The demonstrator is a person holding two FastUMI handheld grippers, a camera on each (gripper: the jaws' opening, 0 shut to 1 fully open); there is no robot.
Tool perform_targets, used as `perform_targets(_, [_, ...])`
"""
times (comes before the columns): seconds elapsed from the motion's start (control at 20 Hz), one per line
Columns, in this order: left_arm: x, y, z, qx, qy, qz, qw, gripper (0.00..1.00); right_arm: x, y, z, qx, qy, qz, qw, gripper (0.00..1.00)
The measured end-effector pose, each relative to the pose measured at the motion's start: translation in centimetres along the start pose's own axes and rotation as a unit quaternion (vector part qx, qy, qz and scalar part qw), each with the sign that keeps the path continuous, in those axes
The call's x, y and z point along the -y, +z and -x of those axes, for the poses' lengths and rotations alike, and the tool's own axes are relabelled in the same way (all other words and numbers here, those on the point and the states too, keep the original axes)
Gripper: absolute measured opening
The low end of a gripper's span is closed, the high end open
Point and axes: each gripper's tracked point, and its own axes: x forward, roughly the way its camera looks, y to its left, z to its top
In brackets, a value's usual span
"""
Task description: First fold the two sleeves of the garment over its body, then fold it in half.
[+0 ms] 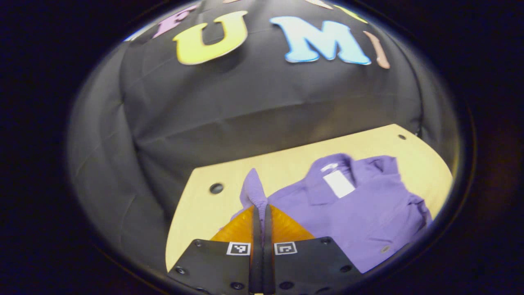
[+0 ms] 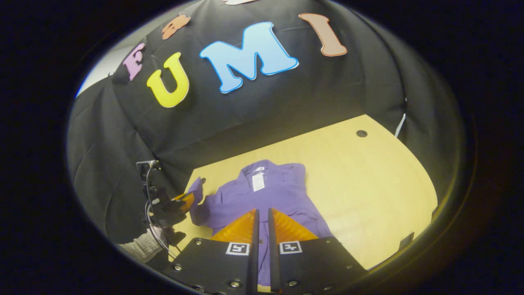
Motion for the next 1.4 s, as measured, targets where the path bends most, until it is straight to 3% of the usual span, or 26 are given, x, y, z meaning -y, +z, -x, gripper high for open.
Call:
perform_targets(0.15, [9.0, 4.7, 1.1, 0.031, -0.065, -0.013, 0.997, 0.07, 2.0, -0.1, 0.9, 0.008, -0.020, -0.018, 1.000, 0.12])
perform_targets(0.4, [22.5, 6.9, -0.2, 0.046, -0.154, -0.029, 0.987, 0.07, 5.9, -0.9, 3.9, 0.026, -0.062, -0.056, 0.996, 0.12])
perform_targets(0.55, [28.2, 5.7, -0.5, 0.022, -0.189, -0.038, 0.981, 0.07, 8.6, -1.7, 6.1, 0.039, -0.093, -0.081, 0.992, 0.12])
perform_targets(0.8, [30.9, 1.5, -1.6, -0.042, -0.194, -0.009, 0.980, 0.07, 12.0, -2.9, 8.4, 0.049, -0.130, -0.121, 0.983, 0.12])
perform_targets(0.95, [31.1, 0.7, -1.7, -0.059, -0.200, 0.011, 0.978, 0.07, 13.0, -3.3, 9.2, 0.053, -0.138, -0.130, 0.980, 0.16])
perform_targets(1.05, [31.3, 0.9, -1.6, -0.062, -0.208, 0.020, 0.976, 0.09, 13.2, -3.3, 9.1, 0.051, -0.135, -0.134, 0.980, 0.12])
perform_targets(1.15, [31.8, 0.6, -1.0, -0.071, -0.230, 0.033, 0.970, 0.17, 13.3, -3.2, 8.8, 0.049, -0.127, -0.134, 0.982, 0.12])
perform_targets(1.4, [29.3, 1.0, 0.3, -0.070, -0.209, 0.040, 0.975, 0.90, 12.6, -3.1, 6.4, 0.029, -0.098, -0.115, 0.988, 0.12])
